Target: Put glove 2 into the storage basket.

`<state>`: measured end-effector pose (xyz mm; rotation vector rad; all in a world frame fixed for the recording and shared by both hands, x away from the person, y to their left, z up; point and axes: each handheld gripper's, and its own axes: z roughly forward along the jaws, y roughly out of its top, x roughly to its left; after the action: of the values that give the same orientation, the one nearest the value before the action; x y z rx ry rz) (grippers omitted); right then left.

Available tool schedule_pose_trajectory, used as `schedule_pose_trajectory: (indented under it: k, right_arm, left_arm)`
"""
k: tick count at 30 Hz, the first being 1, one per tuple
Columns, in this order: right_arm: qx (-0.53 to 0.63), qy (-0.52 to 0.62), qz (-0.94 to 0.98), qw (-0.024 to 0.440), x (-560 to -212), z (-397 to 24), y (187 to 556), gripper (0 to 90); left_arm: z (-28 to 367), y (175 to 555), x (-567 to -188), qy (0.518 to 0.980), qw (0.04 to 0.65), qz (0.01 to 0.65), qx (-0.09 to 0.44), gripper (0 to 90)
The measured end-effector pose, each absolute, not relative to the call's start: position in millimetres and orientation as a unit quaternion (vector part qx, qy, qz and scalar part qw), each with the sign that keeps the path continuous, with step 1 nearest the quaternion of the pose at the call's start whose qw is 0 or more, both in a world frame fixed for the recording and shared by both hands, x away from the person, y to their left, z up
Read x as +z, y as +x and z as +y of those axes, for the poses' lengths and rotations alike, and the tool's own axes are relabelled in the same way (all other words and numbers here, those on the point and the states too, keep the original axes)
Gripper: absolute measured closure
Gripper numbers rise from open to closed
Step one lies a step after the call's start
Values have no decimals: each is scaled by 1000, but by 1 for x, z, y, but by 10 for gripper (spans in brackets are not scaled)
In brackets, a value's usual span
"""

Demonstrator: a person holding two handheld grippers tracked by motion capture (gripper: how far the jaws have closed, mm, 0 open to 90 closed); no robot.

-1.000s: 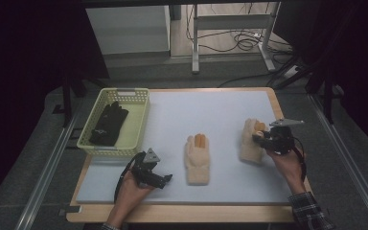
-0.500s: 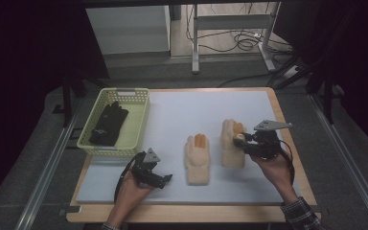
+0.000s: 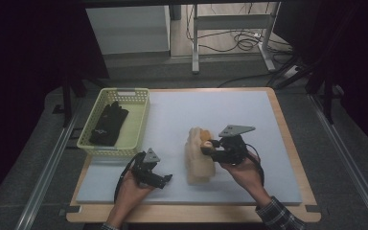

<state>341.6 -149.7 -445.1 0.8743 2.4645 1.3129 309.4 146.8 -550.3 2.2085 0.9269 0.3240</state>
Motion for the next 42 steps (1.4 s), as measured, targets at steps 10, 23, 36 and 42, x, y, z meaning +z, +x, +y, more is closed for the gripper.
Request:
schedule_pose_trajectory:
  k: [10, 23, 36, 42]
  right_arm:
    - [397, 297, 859, 124, -485, -126, 347, 550]
    - [389, 308, 861, 114, -496, -133, 347, 381]
    - [387, 309, 862, 110, -492, -180, 338, 711]
    - [393, 290, 869, 72, -510, -183, 328, 881]
  left_arm:
    - [147, 310, -550, 855, 354, 358, 126, 8]
    - [147, 310, -550, 856, 352, 356, 126, 8]
    - [147, 309, -550, 855, 354, 359, 125, 8]
    - [147, 308, -550, 854, 354, 359, 129, 18]
